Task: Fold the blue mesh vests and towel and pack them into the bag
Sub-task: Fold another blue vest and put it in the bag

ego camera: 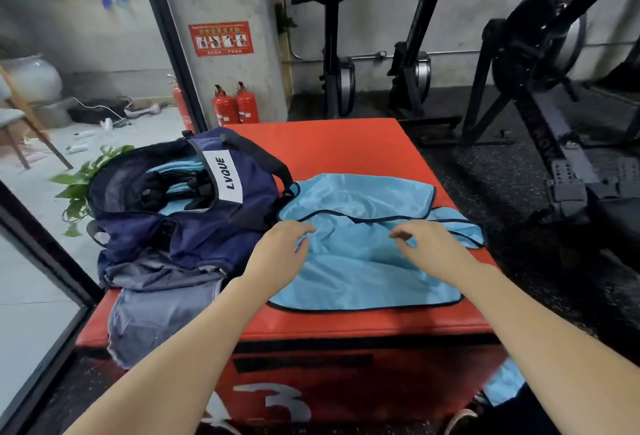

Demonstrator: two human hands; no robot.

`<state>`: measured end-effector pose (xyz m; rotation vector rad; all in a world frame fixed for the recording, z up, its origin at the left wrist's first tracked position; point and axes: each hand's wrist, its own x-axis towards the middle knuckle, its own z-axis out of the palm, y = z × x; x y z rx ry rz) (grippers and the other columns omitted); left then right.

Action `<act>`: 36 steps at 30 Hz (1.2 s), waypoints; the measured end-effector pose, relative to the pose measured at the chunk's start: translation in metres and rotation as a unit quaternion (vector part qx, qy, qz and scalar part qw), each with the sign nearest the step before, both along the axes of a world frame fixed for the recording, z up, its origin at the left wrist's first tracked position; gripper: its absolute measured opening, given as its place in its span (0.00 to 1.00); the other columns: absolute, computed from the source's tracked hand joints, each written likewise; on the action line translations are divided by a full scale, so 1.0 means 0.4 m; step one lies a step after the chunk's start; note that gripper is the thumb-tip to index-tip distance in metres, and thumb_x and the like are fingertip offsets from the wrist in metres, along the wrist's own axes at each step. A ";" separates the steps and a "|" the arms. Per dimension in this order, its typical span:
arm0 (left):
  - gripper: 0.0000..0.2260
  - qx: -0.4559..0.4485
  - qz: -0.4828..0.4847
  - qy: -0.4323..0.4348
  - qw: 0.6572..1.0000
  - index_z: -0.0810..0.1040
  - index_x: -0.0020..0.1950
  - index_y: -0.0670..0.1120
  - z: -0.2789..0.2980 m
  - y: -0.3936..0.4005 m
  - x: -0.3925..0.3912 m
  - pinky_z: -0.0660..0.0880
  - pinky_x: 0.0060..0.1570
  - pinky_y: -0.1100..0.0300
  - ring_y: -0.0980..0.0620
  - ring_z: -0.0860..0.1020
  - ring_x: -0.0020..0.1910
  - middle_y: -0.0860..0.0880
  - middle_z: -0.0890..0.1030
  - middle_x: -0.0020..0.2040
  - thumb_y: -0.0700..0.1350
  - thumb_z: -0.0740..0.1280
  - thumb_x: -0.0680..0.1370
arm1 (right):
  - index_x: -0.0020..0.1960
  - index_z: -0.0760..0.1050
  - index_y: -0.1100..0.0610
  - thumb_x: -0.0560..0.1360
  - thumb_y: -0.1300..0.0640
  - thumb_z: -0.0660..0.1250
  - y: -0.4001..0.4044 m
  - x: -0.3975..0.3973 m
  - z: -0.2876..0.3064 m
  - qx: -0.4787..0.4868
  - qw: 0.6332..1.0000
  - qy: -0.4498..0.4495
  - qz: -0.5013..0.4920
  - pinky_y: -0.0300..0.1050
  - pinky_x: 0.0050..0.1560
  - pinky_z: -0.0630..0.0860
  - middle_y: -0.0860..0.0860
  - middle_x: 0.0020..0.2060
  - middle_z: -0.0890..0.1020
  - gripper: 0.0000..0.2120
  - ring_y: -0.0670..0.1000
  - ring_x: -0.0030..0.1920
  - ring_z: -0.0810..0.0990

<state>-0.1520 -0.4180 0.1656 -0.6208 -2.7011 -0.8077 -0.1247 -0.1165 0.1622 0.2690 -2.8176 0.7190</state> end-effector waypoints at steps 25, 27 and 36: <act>0.12 -0.063 0.053 0.026 0.996 0.82 0.59 0.49 0.003 0.083 -0.262 0.74 0.56 0.49 0.46 0.78 0.56 0.50 0.83 0.54 0.41 0.63 0.80 | 0.55 0.80 0.51 0.75 0.60 0.65 0.004 -0.230 0.000 0.044 0.997 -0.001 -0.057 0.52 0.53 0.75 0.48 0.51 0.83 0.11 0.53 0.54 0.79; 0.12 -0.067 0.058 0.031 0.996 0.82 0.59 0.49 0.016 0.067 -0.239 0.73 0.55 0.48 0.46 0.77 0.55 0.51 0.83 0.53 0.41 0.62 0.80 | 0.54 0.80 0.51 0.74 0.62 0.65 0.020 -0.211 0.008 0.044 0.997 0.006 -0.065 0.52 0.52 0.76 0.48 0.51 0.82 0.12 0.53 0.53 0.79; 0.12 -0.002 0.014 0.041 0.999 0.80 0.59 0.47 0.011 -0.043 -0.110 0.71 0.57 0.63 0.53 0.78 0.55 0.53 0.82 0.55 0.37 0.62 0.79 | 0.52 0.82 0.53 0.72 0.68 0.66 0.113 -0.081 0.015 -0.019 0.993 0.090 -0.075 0.51 0.56 0.77 0.48 0.50 0.84 0.14 0.52 0.52 0.81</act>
